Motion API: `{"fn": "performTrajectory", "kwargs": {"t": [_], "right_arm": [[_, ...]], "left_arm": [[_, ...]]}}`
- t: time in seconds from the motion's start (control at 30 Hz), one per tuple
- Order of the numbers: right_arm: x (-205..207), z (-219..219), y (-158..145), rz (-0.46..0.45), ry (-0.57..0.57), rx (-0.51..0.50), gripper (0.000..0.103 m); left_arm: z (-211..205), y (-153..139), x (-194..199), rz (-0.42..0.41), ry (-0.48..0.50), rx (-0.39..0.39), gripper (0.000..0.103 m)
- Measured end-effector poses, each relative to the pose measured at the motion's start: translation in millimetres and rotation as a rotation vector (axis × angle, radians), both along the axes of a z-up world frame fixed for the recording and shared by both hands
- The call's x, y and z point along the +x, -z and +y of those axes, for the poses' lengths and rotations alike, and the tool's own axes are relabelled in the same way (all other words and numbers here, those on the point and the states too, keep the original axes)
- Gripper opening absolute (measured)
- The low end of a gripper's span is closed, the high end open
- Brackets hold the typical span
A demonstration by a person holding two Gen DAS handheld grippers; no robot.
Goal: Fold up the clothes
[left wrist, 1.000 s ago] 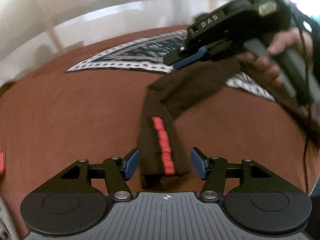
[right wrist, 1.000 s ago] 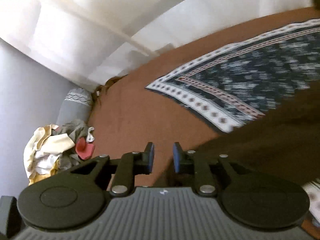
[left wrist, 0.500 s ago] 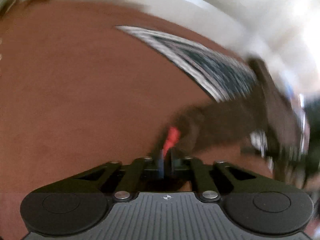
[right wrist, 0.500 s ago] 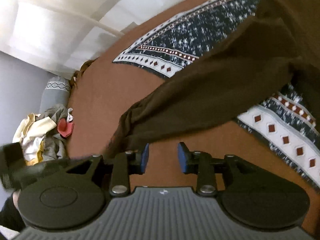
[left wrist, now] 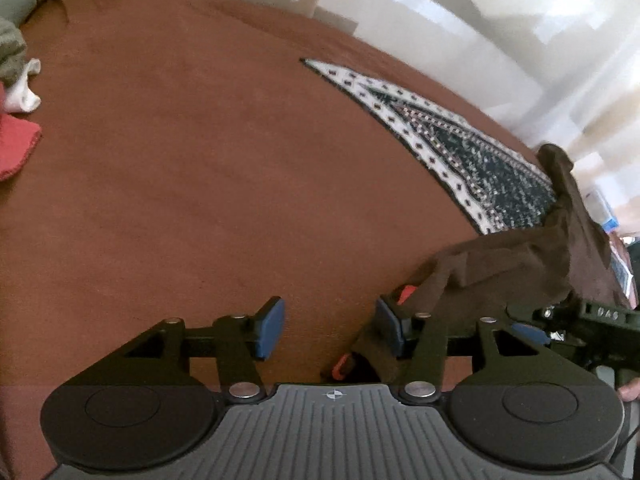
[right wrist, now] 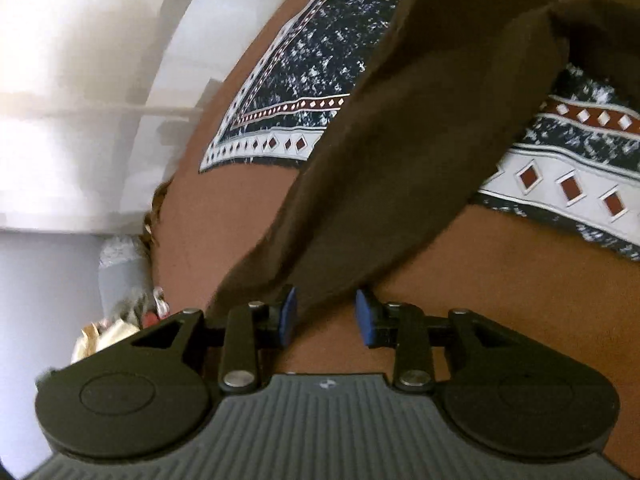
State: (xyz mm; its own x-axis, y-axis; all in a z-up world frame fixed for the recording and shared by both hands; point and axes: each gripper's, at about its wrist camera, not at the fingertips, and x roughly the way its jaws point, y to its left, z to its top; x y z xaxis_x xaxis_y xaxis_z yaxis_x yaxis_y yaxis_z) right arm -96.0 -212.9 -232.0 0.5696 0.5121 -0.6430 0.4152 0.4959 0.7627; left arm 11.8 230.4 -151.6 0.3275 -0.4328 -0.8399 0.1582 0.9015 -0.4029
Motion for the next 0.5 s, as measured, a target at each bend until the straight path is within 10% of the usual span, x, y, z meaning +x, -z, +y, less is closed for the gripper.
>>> {"fn": "performTrajectory", "kwargs": {"t": [0.03,0.13,0.5], "right_arm": [[2,0,1,0.005,0.018,0.011,0.036],[8,3,4,0.019,0.051,0.002,0.013],[-41,-11,-40,-0.016,-0.138,-0.025,0.003]], "left_arm": [[-2,2,1,0.006,0.003,0.0,0.061],[-6,8,2,0.031,0.011,0.0,0.0],[28,-8,-20,0.082,0.044,0.065,0.0]]}}
